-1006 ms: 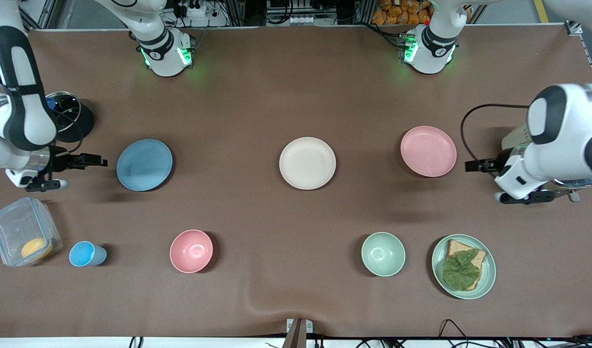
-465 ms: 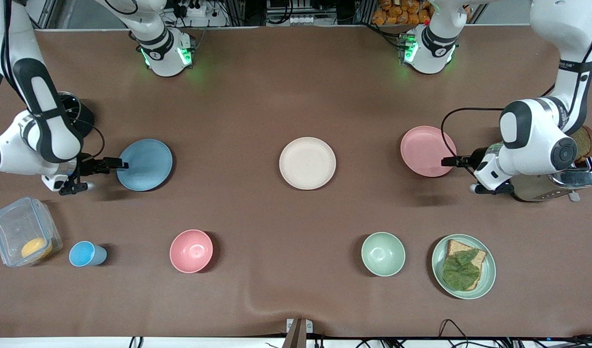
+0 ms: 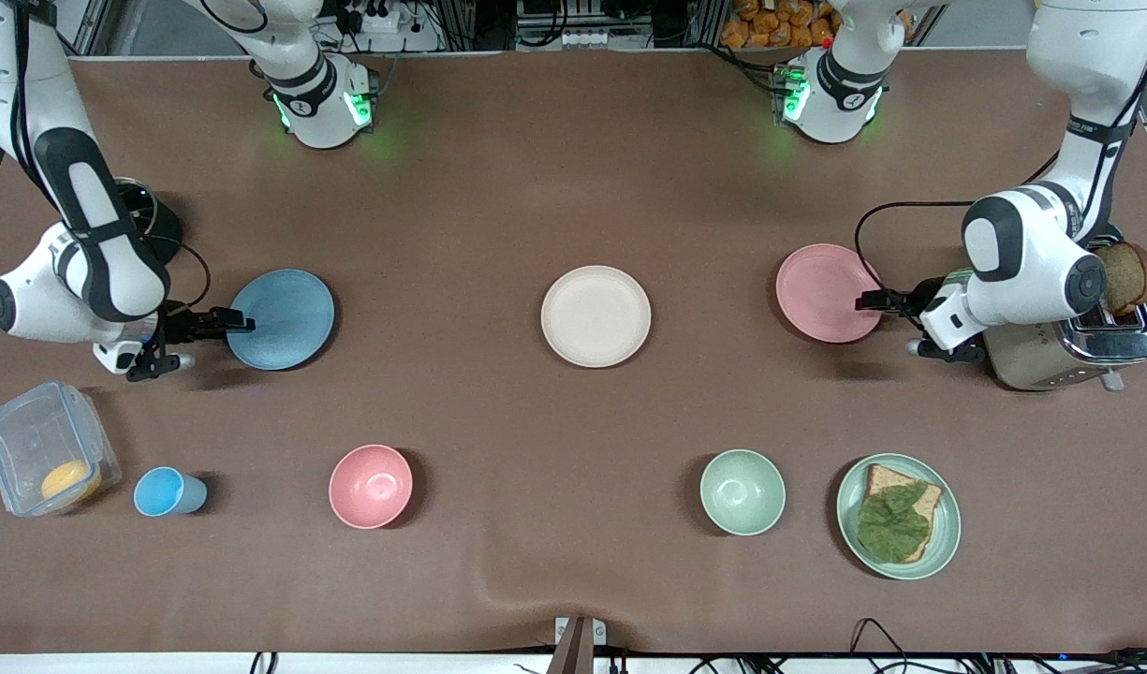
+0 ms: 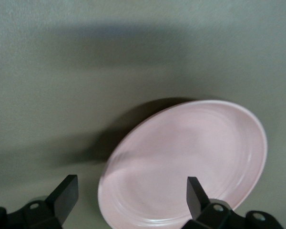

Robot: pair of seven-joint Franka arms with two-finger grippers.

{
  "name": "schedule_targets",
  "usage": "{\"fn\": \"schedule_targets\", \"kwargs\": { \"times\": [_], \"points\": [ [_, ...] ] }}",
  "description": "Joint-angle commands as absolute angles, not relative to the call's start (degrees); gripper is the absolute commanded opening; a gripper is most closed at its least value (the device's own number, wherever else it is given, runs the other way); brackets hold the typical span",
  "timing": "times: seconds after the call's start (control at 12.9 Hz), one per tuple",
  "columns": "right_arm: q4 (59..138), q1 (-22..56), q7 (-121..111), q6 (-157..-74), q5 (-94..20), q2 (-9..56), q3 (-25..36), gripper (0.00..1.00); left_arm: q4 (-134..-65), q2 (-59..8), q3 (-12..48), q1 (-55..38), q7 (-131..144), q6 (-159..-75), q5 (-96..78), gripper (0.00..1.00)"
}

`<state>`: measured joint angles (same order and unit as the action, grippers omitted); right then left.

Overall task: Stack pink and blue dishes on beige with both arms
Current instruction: 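Reach the right gripper to the blue plate while the left gripper reaches the pink plate, then grip the blue plate with the right gripper while the left gripper grips the pink plate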

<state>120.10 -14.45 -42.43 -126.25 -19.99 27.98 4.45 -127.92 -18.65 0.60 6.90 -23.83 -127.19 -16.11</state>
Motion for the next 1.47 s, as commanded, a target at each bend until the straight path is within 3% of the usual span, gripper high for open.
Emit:
{"fn": "schedule_targets", "kwargs": {
  "times": [0.0, 0.08, 0.23, 0.54, 0.62, 1.01, 1.39],
  "points": [
    [119.5, -15.1, -44.2, -125.7, -21.7, 28.7, 3.5, 0.0, -128.4, -20.0, 1.1, 8.2, -31.3, -129.4, -18.2, 1.0],
    [119.5, -15.0, -44.0, -125.6, -21.7, 28.7, 3.4, 0.0, -128.4, -20.9, 1.1, 9.0, -33.9, -130.0, -20.2, 1.0],
    [118.8, -14.7, -43.6, -124.4, -21.8, 28.7, 3.4, 0.0, -128.5, -22.0, 1.1, 9.1, -39.8, -130.6, -23.5, 0.67],
    [112.4, -14.6, -41.3, -114.0, -21.8, 29.0, 3.5, 0.0, -128.0, -24.8, 1.1, 11.2, -49.6, -131.5, -28.1, 0.05],
    [111.1, -14.3, -40.4, -112.1, -21.8, 29.0, 3.5, 0.0, -127.9, -24.4, 1.1, 11.5, -50.4, -131.5, -28.1, 0.0],
    [104.9, -12.4, -33.1, -103.5, -21.6, 28.9, 3.5, 0.0, -127.4, -22.9, 1.1, 11.5, -51.6, -130.2, -28.0, 0.0],
    [104.7, -12.3, -32.6, -103.1, -21.6, 28.9, 3.5, 0.0, -117.0, -20.6, 1.1, 10.7, -46.2, -116.6, -27.3, 0.0]
  ]
}}
